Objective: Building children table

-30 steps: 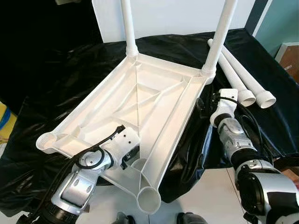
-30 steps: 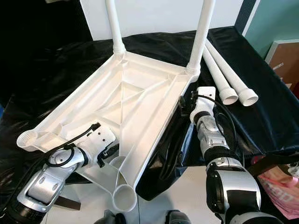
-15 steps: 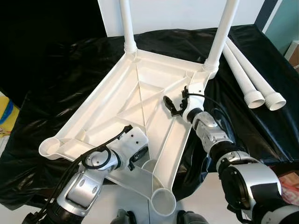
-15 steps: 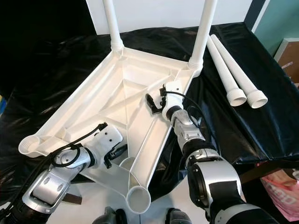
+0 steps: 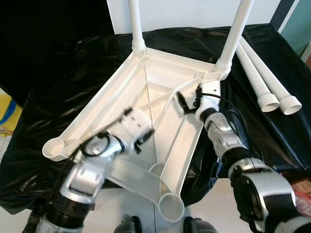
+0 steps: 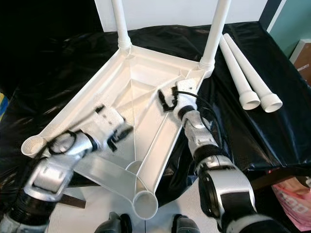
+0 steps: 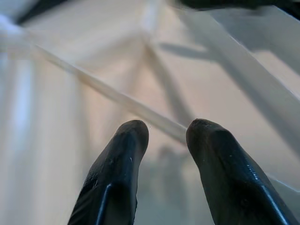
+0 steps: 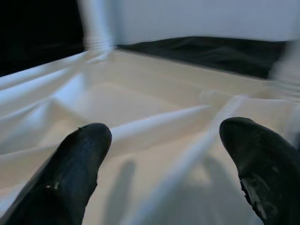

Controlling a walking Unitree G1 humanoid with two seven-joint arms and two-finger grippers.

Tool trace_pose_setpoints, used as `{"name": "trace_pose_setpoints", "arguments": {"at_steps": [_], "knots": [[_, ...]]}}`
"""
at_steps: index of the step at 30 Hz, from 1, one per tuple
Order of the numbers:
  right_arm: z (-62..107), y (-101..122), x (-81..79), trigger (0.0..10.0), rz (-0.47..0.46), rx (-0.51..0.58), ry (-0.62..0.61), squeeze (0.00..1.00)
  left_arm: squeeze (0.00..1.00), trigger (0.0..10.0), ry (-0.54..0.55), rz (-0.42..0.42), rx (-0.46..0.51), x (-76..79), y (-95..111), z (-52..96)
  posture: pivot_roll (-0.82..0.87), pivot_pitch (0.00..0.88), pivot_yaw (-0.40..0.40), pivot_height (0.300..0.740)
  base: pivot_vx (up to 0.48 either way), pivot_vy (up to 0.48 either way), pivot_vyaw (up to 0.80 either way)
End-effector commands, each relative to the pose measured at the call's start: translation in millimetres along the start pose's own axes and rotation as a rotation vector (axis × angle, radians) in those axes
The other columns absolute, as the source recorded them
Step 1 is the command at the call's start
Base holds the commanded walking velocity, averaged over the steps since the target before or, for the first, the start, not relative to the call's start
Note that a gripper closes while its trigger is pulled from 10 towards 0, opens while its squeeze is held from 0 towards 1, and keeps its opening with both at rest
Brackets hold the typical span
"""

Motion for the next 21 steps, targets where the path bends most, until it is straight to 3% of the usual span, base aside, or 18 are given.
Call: {"name": "trace_pose_setpoints", "arguments": {"at_steps": [1,6,9,10,13,17,21], "knots": [[8.1,4,8.9,10.0,-0.011,0.042,-0.046,0.0,0.0,10.0,0.098,0.015,0.047,-15.2,4,4.7,-0.03,0.159,0.023,0.74,0.0,0.0,0.0],[15.9,5,13.5,10.0,-0.011,0.057,-0.071,0.0,0.0,10.0,0.098,0.037,0.086,-18.2,11,8.8,-0.04,0.158,0.023,0.74,0.0,0.0,0.0],[49.5,0,19.4,10.0,0.006,0.062,-0.108,0.0,0.0,10.0,0.095,0.09,0.18,-17.5,20,24.4,-0.04,0.159,0.011,0.74,0.0,0.0,0.0],[49.5,0,19.4,10.0,0.006,0.062,-0.108,0.0,0.0,10.0,0.095,0.09,0.18,-17.5,20,24.4,-0.04,0.159,0.011,0.74,0.0,0.0,0.0],[67.3,-3,16.4,10.0,0.006,0.045,-0.101,0.0,0.0,10.0,0.101,0.091,0.16,-20.5,13,27.2,-0.05,0.163,0.006,0.74,0.0,0.0,0.0],[74.0,-2,14.7,10.0,0.006,0.043,-0.095,0.0,0.0,10.0,0.1,0.075,0.146,-24.1,11,28.0,-0.06,0.16,0.011,0.74,0.0,0.0,0.0],[95.0,-2,10.4,10.0,0.016,0.029,-0.057,0.0,0.0,10.0,0.062,0.024,0.044,-29.7,-11,20.2,-0.07,0.158,0.021,0.74,0.0,0.0,0.0]]}}
Point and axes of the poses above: a point about 5 cm out from each wrist's last joint towards the gripper, its own z axis pointing back from the gripper into the wrist, its own y axis along the axis of the wrist's last joint, x = y × z, the point moved 6 cm from there along -z, pointing out of the wrist towards the gripper, and after that the axes turned 12 degrees about z, right-handed, at the moved point
